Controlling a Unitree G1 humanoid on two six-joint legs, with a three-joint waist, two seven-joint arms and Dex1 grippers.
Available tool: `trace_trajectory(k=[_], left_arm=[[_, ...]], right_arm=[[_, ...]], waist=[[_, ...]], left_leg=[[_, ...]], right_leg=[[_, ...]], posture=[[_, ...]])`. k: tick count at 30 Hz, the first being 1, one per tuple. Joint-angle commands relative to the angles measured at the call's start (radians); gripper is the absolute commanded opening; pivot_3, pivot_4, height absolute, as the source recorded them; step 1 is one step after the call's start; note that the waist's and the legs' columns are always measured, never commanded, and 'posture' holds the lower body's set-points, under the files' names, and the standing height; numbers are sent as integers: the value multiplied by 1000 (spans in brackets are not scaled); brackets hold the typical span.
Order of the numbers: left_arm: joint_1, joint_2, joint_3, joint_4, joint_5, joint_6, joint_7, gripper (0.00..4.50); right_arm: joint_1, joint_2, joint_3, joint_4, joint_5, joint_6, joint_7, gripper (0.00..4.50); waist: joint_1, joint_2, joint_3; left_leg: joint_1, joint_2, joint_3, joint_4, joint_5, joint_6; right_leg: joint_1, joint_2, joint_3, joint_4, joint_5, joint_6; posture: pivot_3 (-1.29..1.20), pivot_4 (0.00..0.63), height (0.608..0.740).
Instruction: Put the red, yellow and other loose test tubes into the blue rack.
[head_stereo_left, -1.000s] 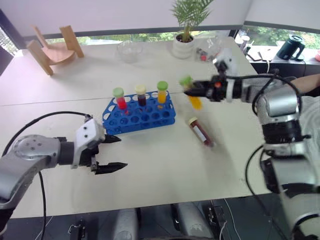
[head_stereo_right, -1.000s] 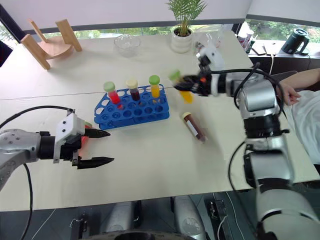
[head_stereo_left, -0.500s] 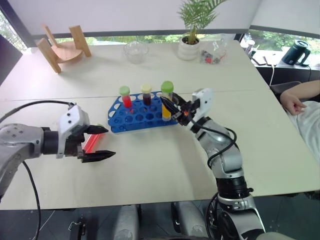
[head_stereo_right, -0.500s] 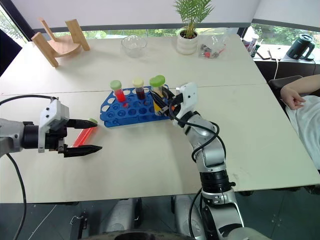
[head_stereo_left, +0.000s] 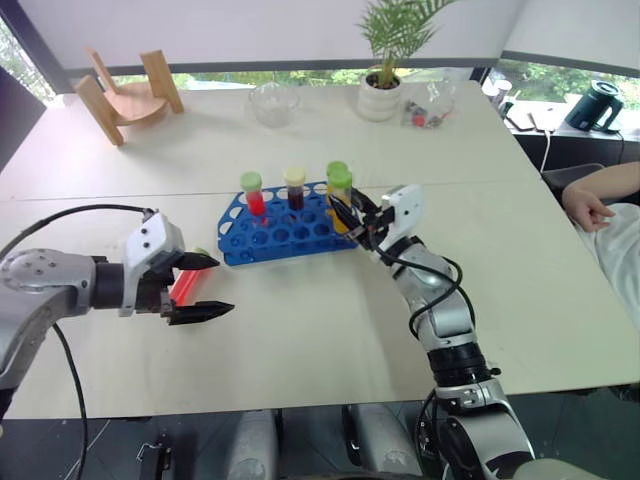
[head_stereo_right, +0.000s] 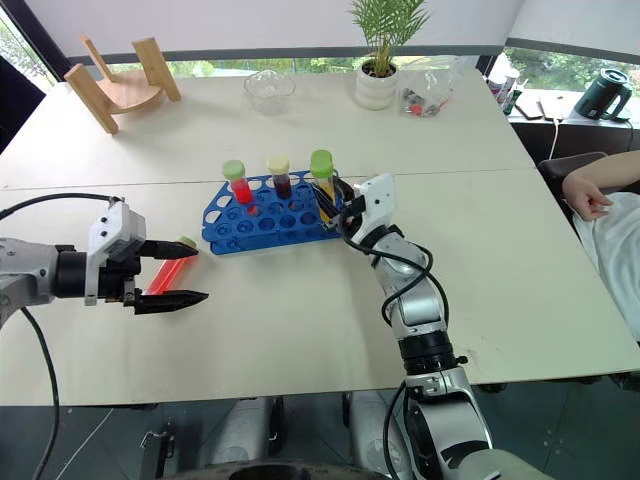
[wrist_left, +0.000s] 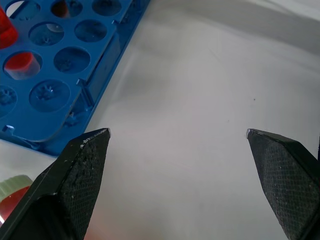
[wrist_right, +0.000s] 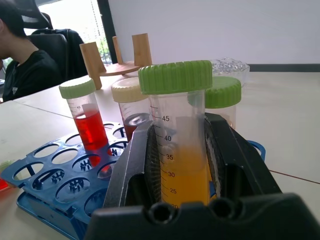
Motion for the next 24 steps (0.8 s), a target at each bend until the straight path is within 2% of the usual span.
trace_trajectory(k=[1, 3, 7, 9, 10, 13, 15, 17, 20, 22, 24], left_arm=[[-1, -2, 8, -23, 4, -9, 8, 4500], [-1, -5, 7, -24, 6, -8, 11, 4500], [2, -10, 8, -23, 10, -12, 14, 4500], [3, -15, 3, -18, 22, -26, 18, 4500], [2, -19, 1, -20, 23, -29, 19, 4500], [-12, -35, 3, -29, 6, -30, 17, 4500], [-23, -30, 0, -58, 2, -40, 1, 4500], [-28, -23, -6, -94, -1, -50, -16, 4500], [-36, -8, -27, -135, 14, -71, -42, 4500], [-47, 2, -44, -151, 36, -84, -39, 4500], [-64, 2, -63, -154, 72, -99, -17, 4500]], right_arm=[[-18, -9, 3, 15, -9, -37, 2, 828], [-16, -13, 6, 16, -9, -43, 3, 828], [9, -27, 16, -42, 0, -22, 14, 2811], [23, -56, 8, -133, 14, 31, 20, 3730], [25, -81, -2, -190, 28, 72, 30, 4397], [-4, -193, -63, -312, 81, 190, 75, 4463], [-61, -387, -129, -363, 204, 403, 216, 4463], [-108, -586, -126, -380, 294, 603, 372, 4463], [-173, -816, 18, -363, 298, 803, 543, 4463], [-237, -898, 110, -333, 319, 947, 634, 4463], [-307, -935, 201, -295, 320, 1051, 707, 4463]], waist=[[0, 0, 0], [0, 0, 0], [0, 0, 0], [1, 0, 0], [1, 0, 0], [2, 0, 0], [5, 1, 1], [9, 1, 1], [4, 0, 0], [-4, 0, 0], [-12, 0, 0]], left_leg=[[0, 0, 0, 0, 0, 0], [0, 0, 0, 0, 0, 0], [0, 0, 0, 0, 0, 0], [0, 0, 0, 0, 0, 0], [0, 0, 0, 0, 0, 0], [0, 0, 0, 0, 0, 0], [0, 0, 0, 1, 0, 0], [0, -1, 0, 2, 0, 0], [1, 0, 0, 1, 0, 1], [2, 1, -1, 0, -2, 3], [2, 2, 0, 0, -2, 4]], right_leg=[[0, 0, 0, 0, 0, 0], [0, 0, 0, 0, 0, 0], [0, 0, 0, 0, 0, 0], [0, 0, 0, 0, 0, 0], [0, 0, 0, 0, 0, 0], [0, 0, 0, 0, 0, 0], [0, 0, 0, 0, 0, 0], [1, -1, 0, -1, 0, 0], [2, 0, 0, -1, 0, 0], [3, 2, 0, -1, -1, -2], [1, 3, 1, -1, -1, -2]], posture=[[0, 150, 740], [0, 150, 740], [0, 150, 740], [0, 150, 740], [0, 150, 740], [0, 150, 740], [0, 150, 740], [0, 150, 740], [0, 150, 740], [0, 150, 740], [0, 150, 740]])
